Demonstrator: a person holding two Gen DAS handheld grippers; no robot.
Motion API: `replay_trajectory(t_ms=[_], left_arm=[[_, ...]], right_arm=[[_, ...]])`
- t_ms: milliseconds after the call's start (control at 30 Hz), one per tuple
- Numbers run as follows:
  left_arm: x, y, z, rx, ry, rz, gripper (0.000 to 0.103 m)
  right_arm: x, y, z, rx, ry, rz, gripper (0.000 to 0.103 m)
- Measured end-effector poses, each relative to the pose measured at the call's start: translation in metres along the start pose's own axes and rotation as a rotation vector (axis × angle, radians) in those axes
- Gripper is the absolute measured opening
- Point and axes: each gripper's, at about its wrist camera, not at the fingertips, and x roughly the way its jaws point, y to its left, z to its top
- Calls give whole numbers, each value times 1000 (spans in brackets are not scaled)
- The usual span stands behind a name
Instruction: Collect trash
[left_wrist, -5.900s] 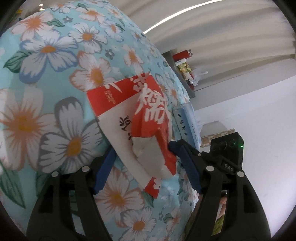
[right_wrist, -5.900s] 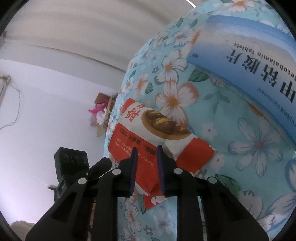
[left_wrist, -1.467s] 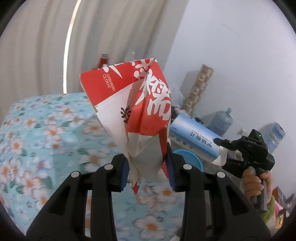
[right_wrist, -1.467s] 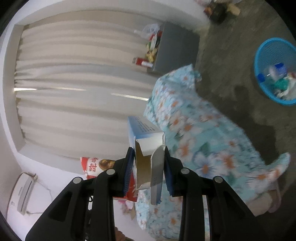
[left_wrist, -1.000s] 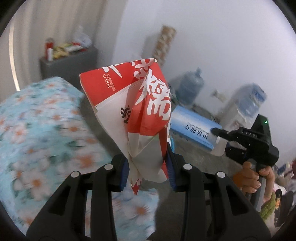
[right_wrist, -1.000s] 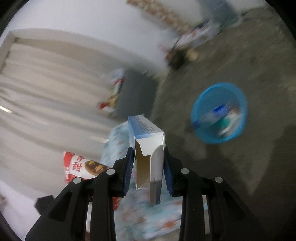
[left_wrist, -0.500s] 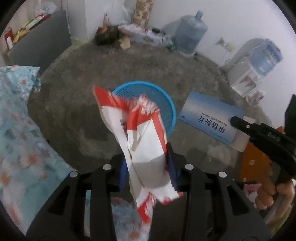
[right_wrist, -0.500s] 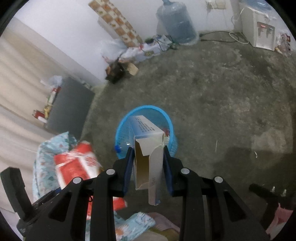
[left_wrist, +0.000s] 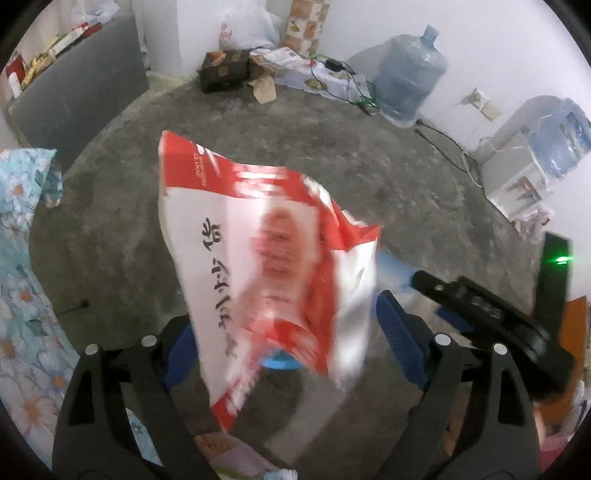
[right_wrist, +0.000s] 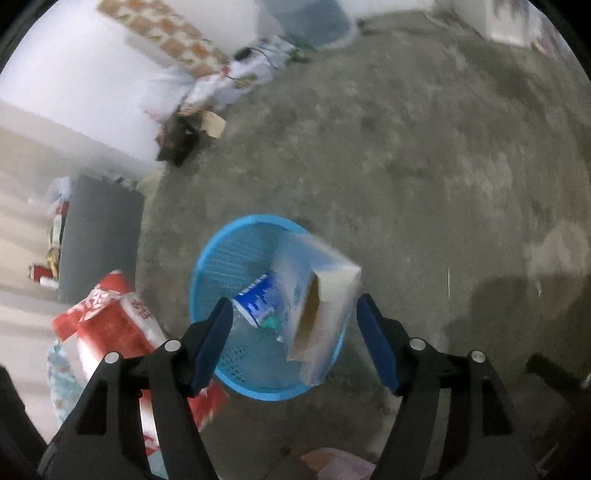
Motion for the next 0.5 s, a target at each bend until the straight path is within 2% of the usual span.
replay_trajectory(t_ms=[67, 267, 500], left_arm=[[-9, 3, -2, -8, -21, -45, 84], [-52, 13, -8, -64, -116, -135, 84], [-143, 14, -30, -53, -252, -224, 84]], right_arm=[[-3, -11, -6, 27, -7, 67, 68], [-26, -22, -23, 22, -42, 125, 68], [-77, -17, -54, -43, -106, 168, 68]])
